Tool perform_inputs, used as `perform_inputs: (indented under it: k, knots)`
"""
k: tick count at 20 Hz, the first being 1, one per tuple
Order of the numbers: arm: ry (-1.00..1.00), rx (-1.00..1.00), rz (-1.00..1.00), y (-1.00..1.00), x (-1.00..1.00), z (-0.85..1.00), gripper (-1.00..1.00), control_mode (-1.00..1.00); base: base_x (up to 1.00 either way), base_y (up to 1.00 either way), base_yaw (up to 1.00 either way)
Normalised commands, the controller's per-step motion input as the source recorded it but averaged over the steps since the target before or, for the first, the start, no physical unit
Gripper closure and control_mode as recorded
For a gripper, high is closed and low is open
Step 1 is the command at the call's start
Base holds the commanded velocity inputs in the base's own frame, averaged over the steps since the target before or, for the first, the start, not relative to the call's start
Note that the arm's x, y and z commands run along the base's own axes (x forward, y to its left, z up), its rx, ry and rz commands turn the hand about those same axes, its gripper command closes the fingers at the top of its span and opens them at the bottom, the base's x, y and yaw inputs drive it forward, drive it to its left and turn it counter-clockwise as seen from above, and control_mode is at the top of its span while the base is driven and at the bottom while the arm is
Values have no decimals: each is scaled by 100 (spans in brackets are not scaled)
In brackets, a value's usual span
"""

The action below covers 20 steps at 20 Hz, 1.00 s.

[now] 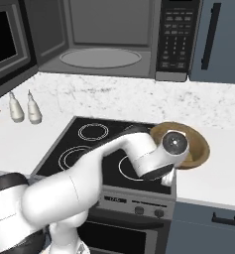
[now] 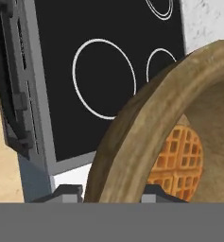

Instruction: Open the microwave, place the bowl with waffle inside the microwave, then close the microwave door and turn it on.

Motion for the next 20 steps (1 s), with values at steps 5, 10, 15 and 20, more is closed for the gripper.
perform_inputs:
  k: [5,10,15,20]
  knots:
    - [0,-9,18,100,-7,88,100,-100,0,0,0]
    - [-10,-6,11,100,-8,80,100,-100,0,0,0]
    - [-15,-5,9,98,-7,83,100,-100,0,0,0]
    - [-13,0,13,81,4,93,100,-100,0,0,0]
